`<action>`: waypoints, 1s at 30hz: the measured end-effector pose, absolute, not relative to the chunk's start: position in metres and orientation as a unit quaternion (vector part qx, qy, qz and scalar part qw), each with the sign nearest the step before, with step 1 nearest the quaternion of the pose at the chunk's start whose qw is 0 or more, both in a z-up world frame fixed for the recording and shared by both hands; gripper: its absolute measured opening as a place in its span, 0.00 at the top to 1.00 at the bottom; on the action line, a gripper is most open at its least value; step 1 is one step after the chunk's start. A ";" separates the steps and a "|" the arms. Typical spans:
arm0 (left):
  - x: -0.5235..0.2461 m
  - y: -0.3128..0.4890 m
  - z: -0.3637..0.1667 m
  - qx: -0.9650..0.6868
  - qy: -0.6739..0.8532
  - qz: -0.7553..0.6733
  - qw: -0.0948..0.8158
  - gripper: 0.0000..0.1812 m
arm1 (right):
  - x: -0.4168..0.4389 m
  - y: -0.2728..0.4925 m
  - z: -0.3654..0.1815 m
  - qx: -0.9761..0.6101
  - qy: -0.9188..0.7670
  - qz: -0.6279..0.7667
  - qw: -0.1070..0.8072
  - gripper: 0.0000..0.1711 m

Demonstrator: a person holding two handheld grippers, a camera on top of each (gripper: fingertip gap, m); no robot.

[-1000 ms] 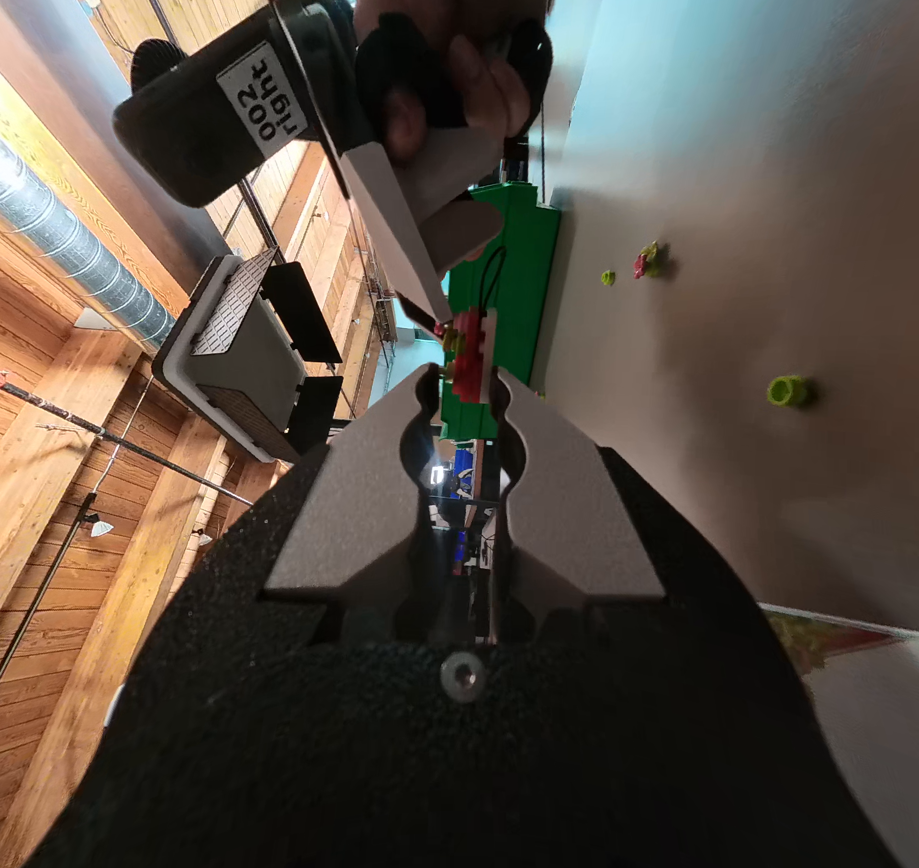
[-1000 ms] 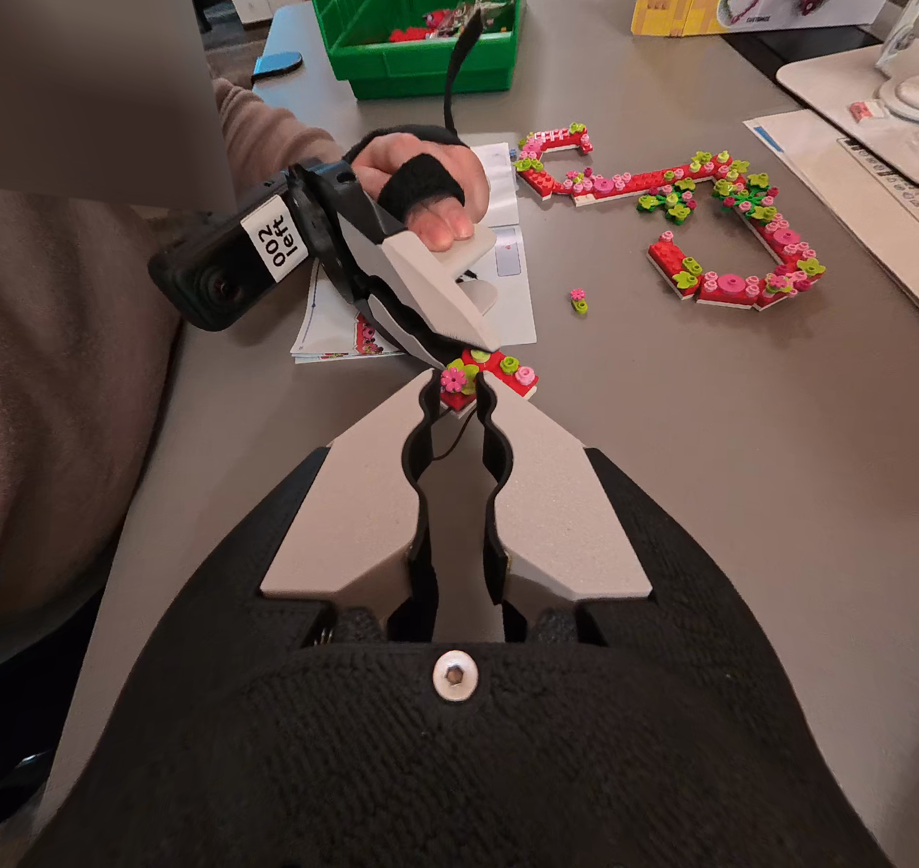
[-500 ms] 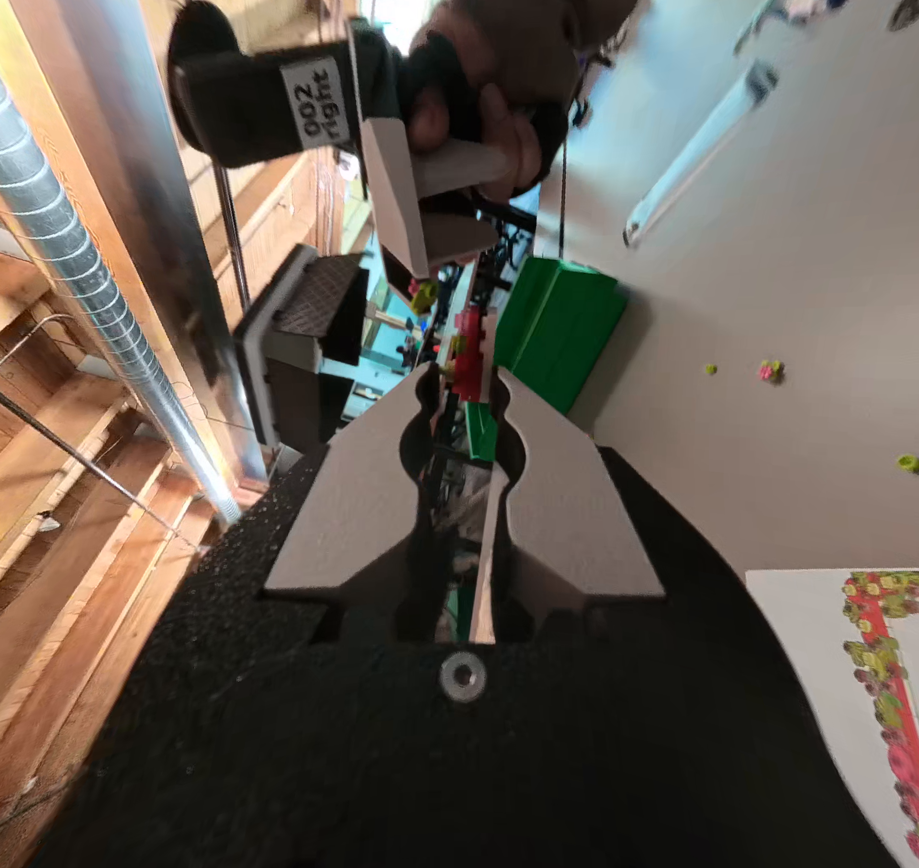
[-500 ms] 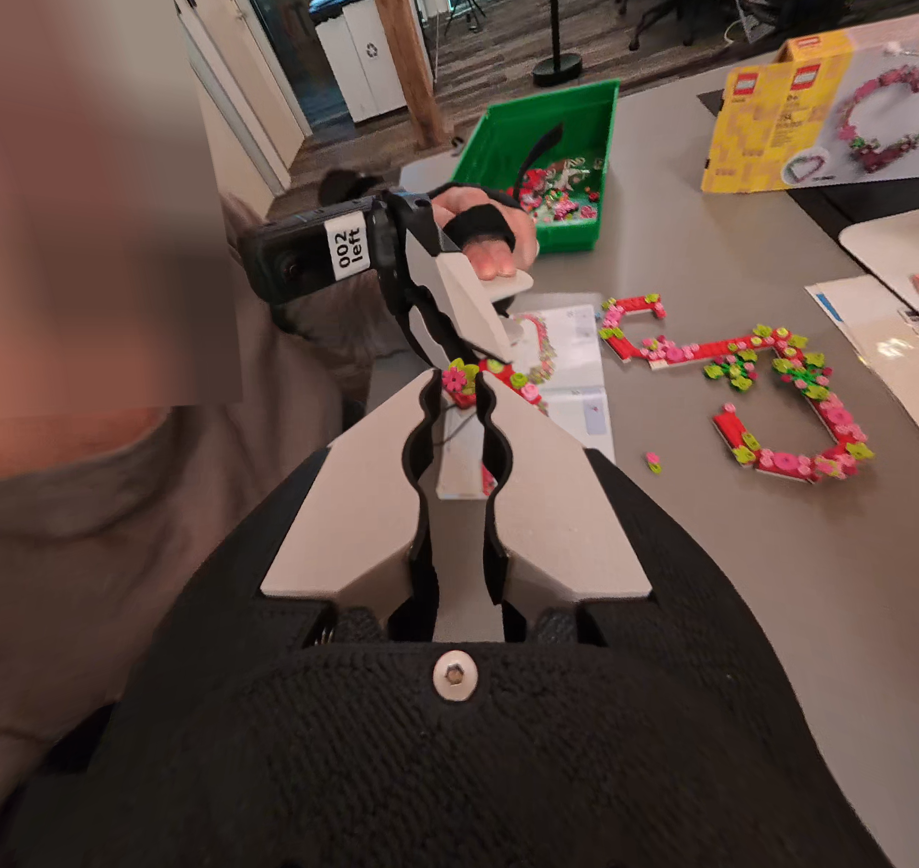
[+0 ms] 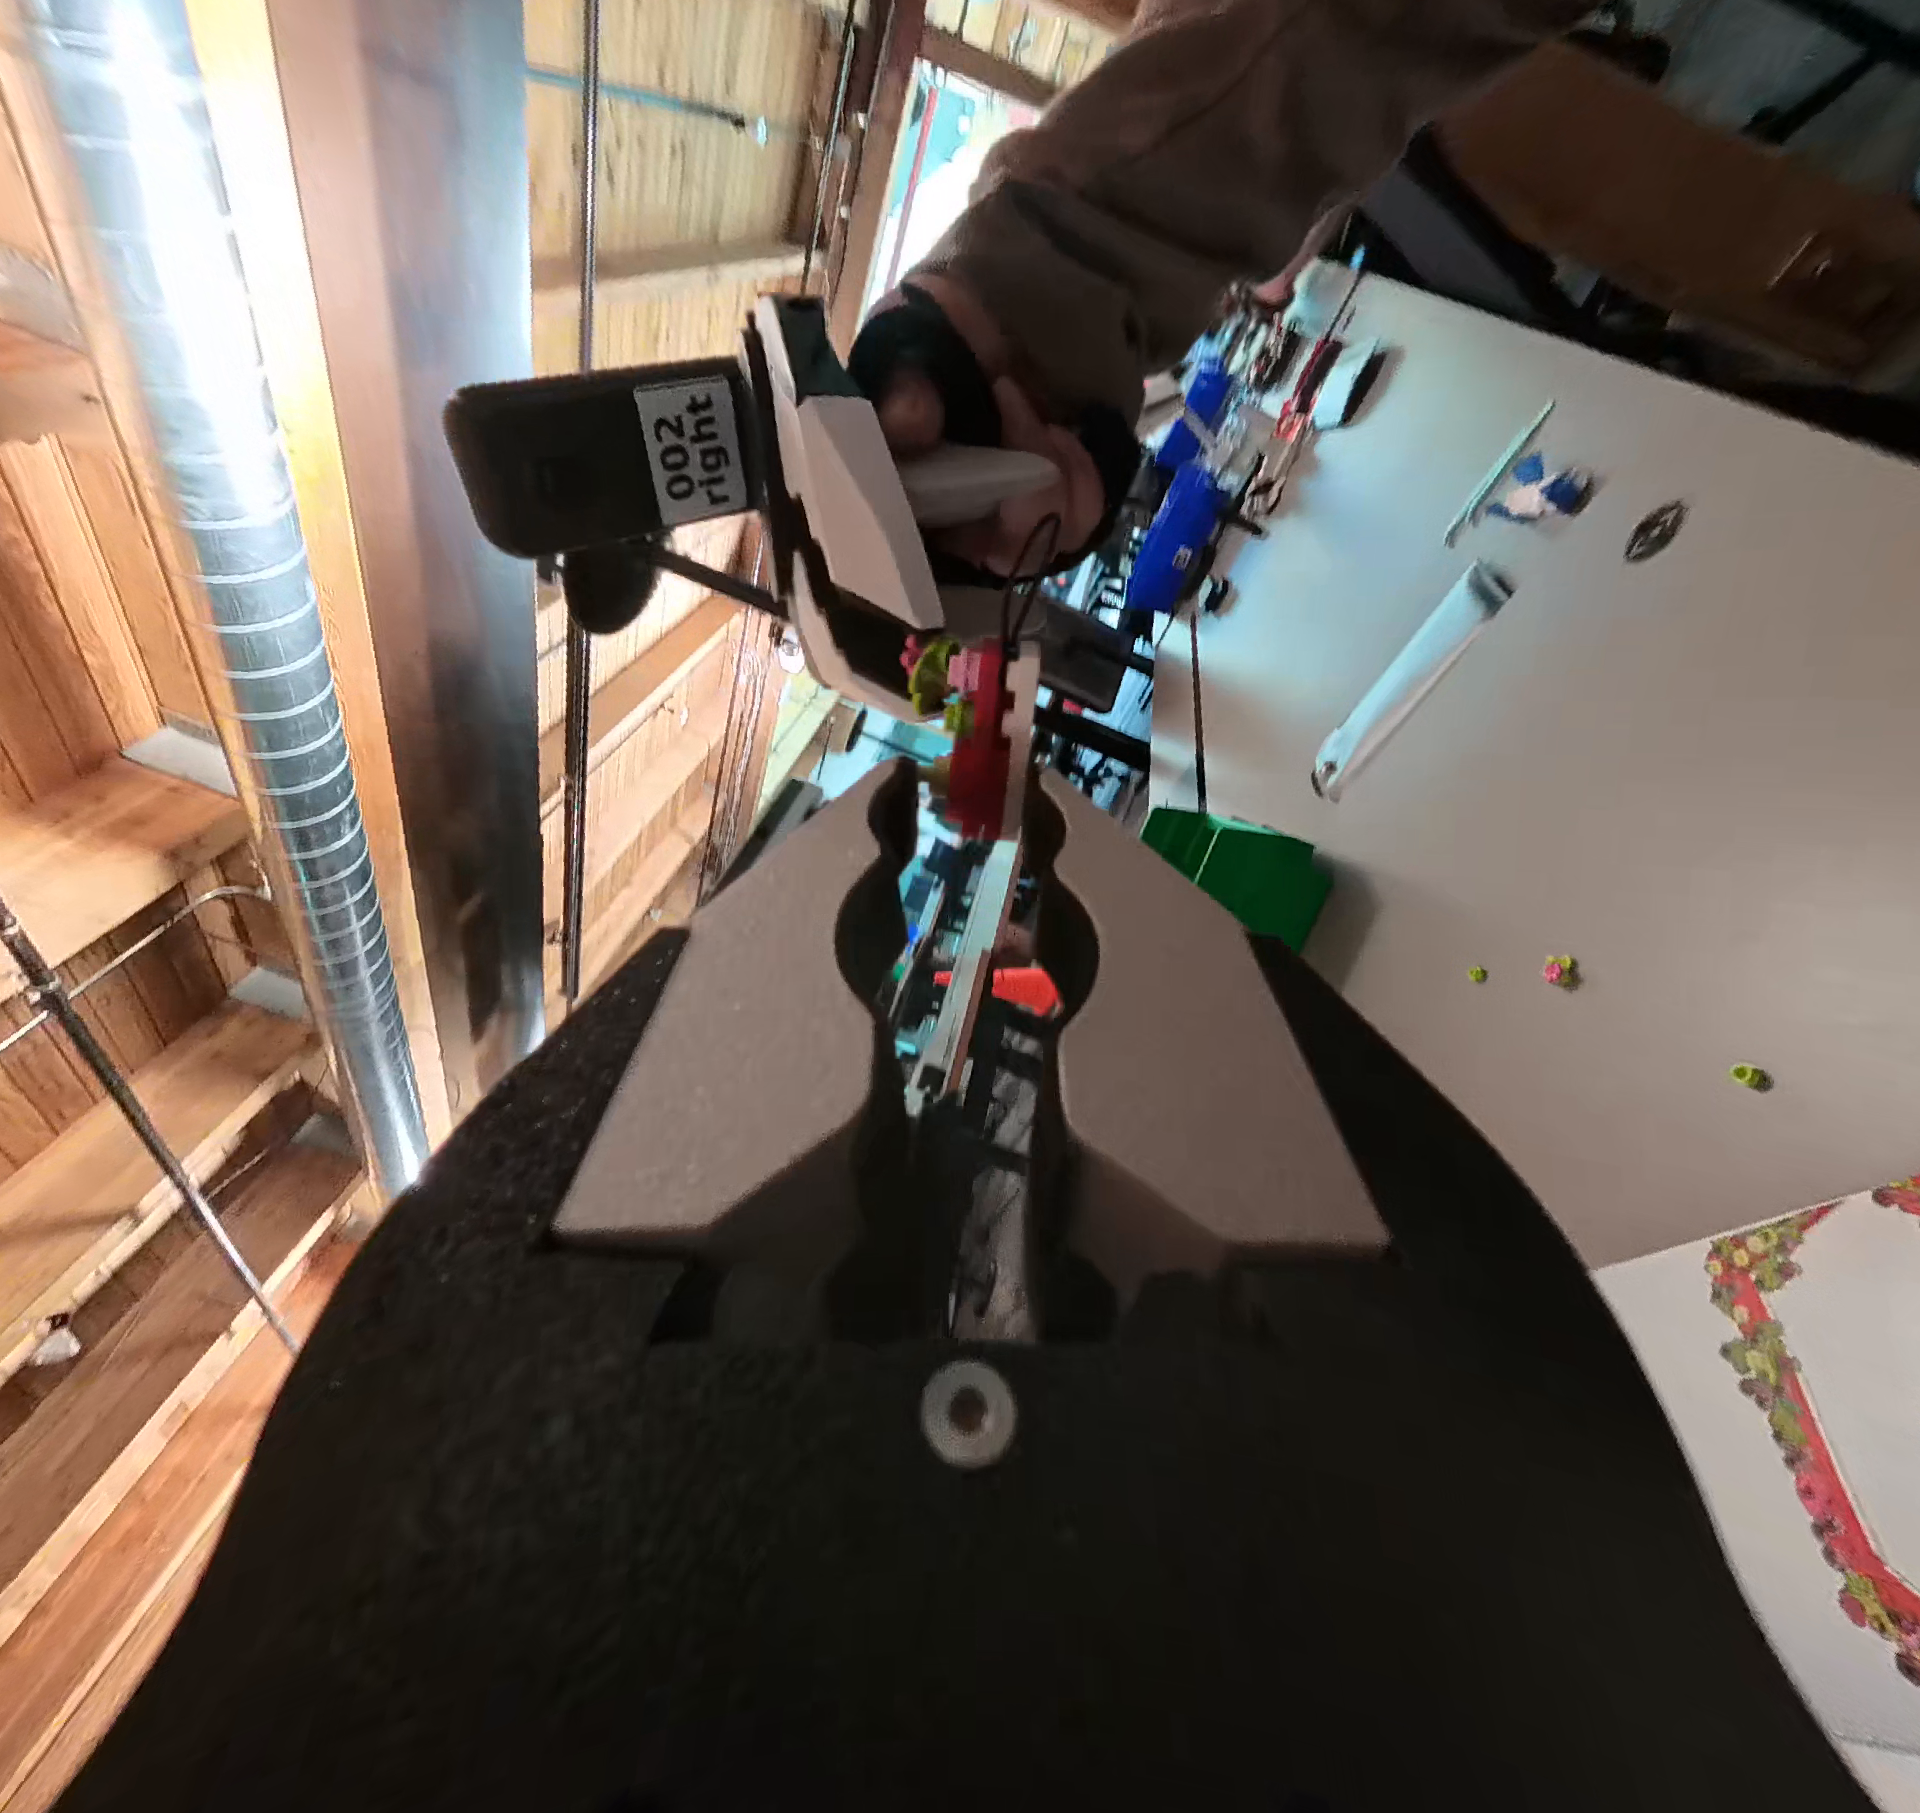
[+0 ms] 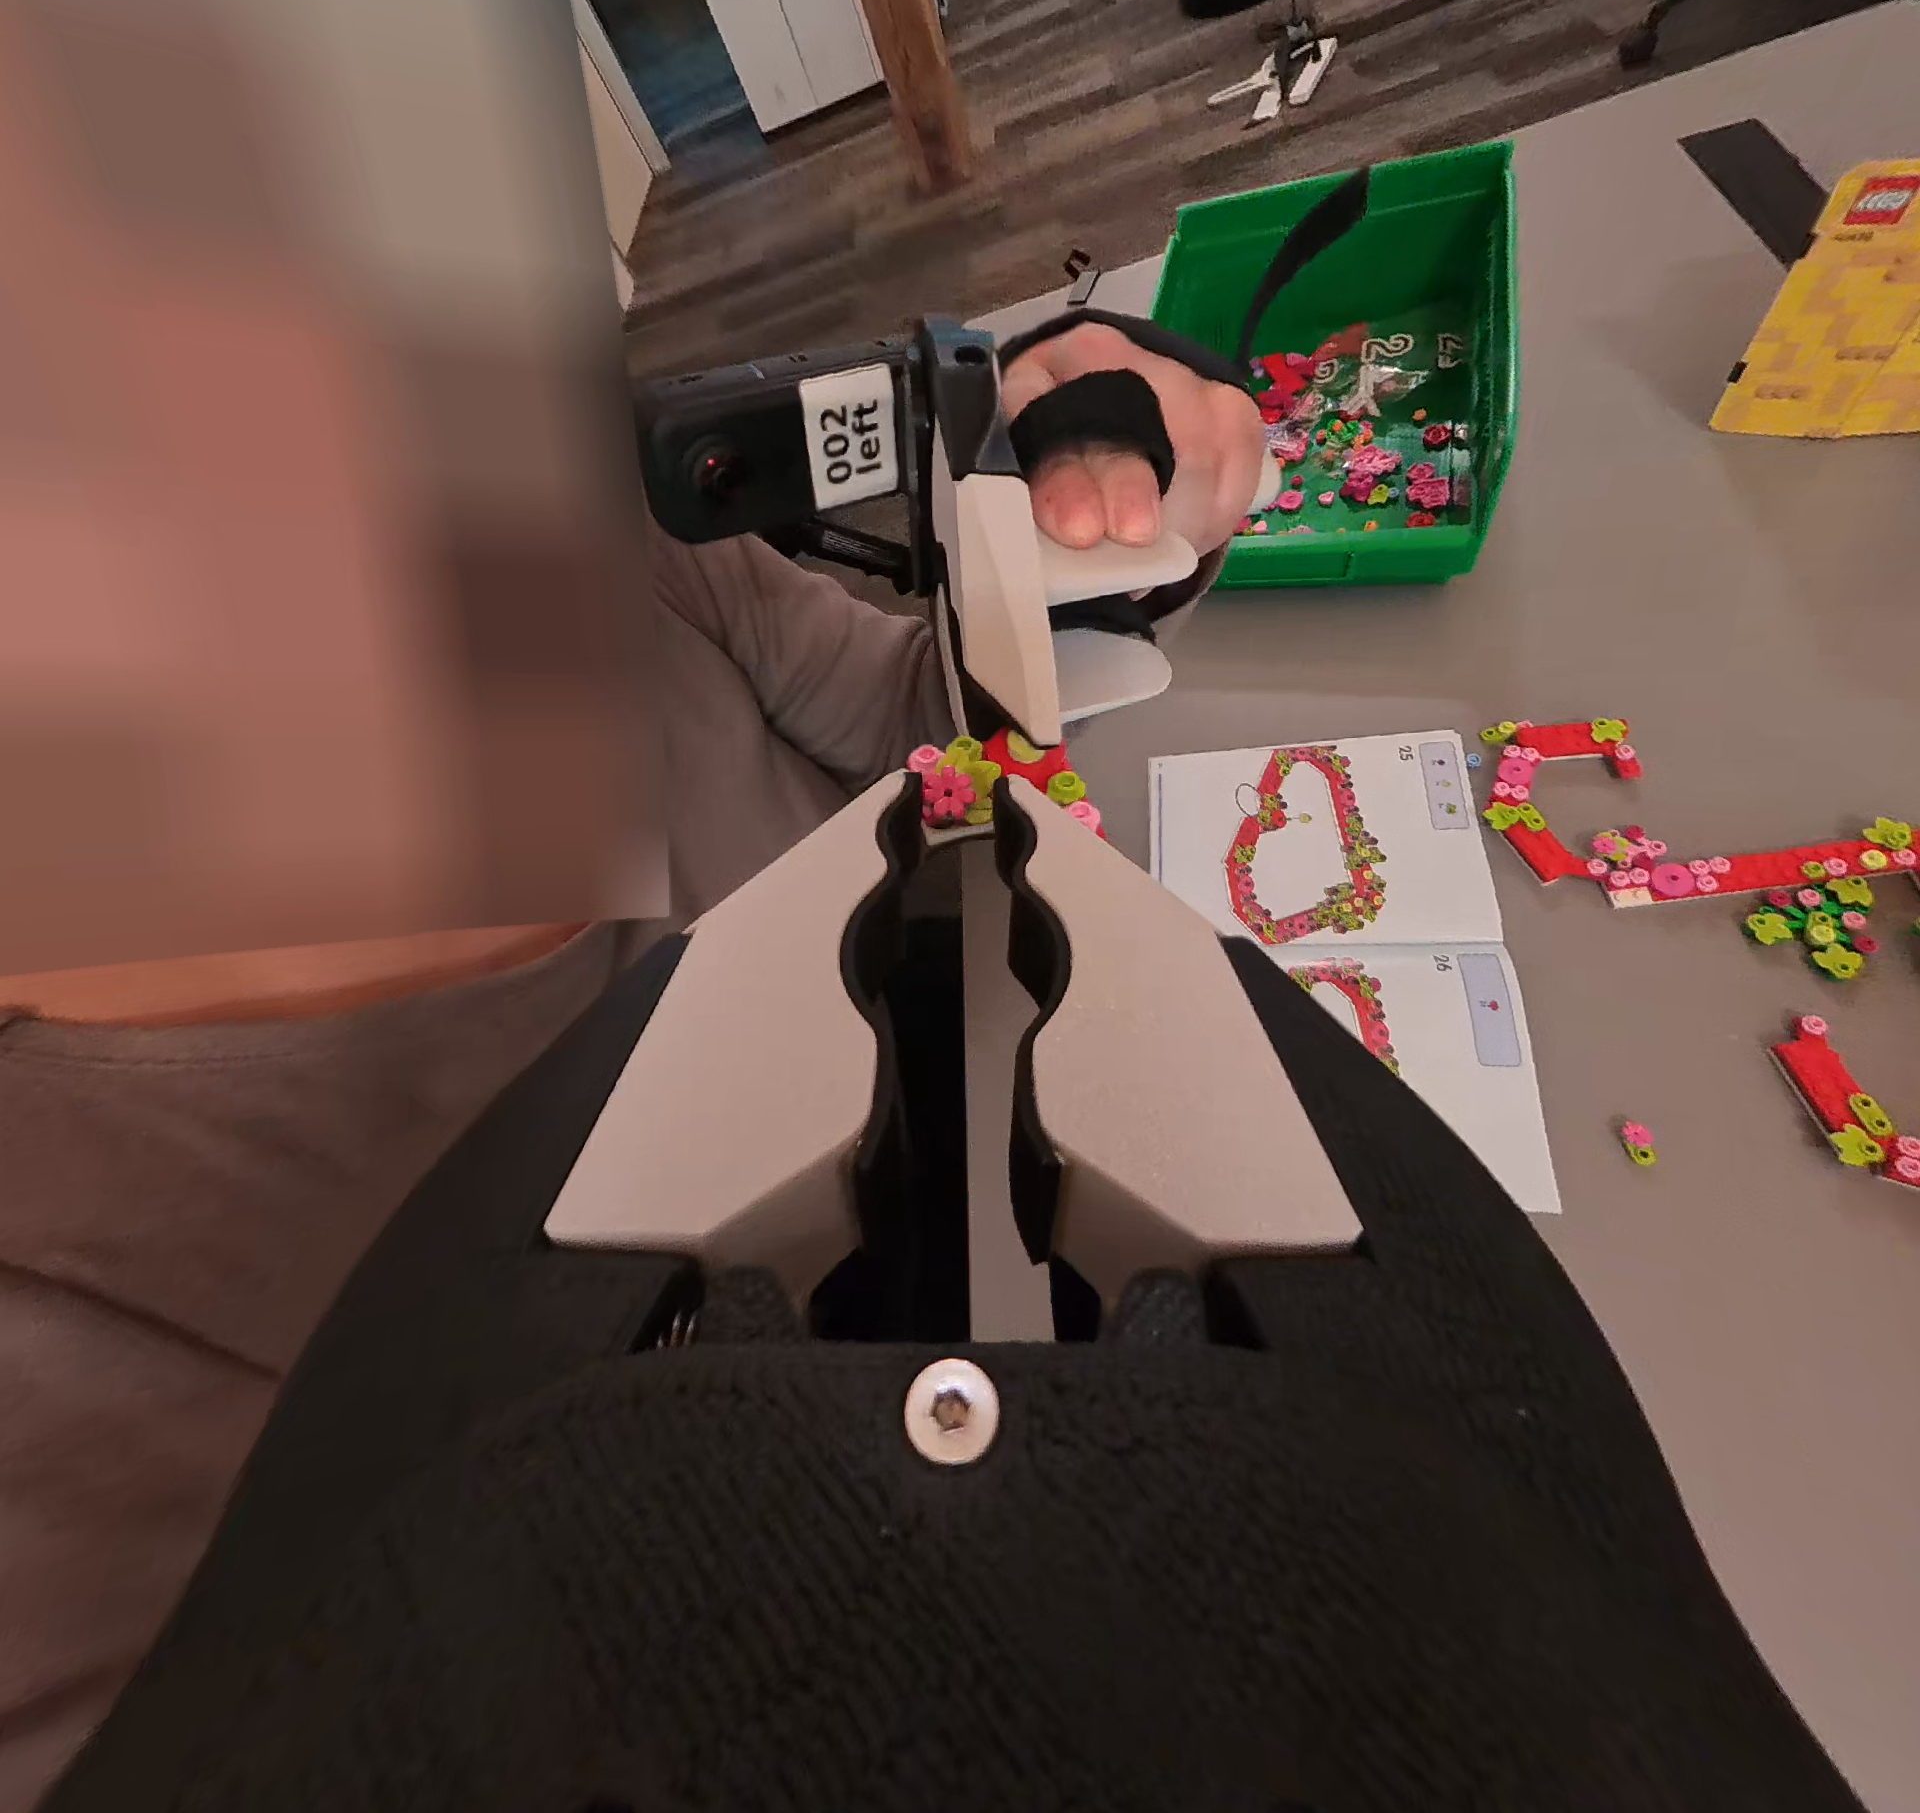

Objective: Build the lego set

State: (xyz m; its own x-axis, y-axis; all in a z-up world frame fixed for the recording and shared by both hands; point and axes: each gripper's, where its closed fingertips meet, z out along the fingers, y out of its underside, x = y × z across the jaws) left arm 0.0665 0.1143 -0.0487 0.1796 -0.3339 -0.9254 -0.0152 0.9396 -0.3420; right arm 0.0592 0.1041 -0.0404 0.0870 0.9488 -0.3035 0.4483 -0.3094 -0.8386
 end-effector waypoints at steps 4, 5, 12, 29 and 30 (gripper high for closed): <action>0.063 0.103 -0.047 -0.119 0.634 -0.098 0.758 0.90 | 0.046 0.089 -0.035 -0.685 -0.519 0.426 0.284 0.93; 0.064 0.101 -0.047 -0.115 0.634 -0.097 0.759 0.90 | 0.044 0.086 -0.036 -0.688 -0.520 0.423 0.279 0.93; 0.064 0.092 -0.047 -0.099 0.636 -0.122 0.755 0.90 | 0.042 0.078 -0.039 -0.711 -0.532 0.379 0.261 0.93; 0.061 0.091 -0.046 -0.088 0.630 -0.147 0.757 0.90 | 0.046 0.077 -0.042 -0.724 -0.558 0.328 0.239 0.93; 0.061 0.091 -0.045 -0.087 0.629 -0.145 0.759 0.90 | 0.046 0.077 -0.042 -0.725 -0.557 0.327 0.239 0.93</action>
State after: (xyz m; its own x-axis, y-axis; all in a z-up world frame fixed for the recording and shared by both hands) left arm 0.0607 0.0911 -0.0451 0.1676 -0.3298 -0.9290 0.1099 0.9428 -0.3148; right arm 0.0459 0.0771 -0.0423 0.1666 0.9638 -0.2082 0.6518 -0.2661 -0.7102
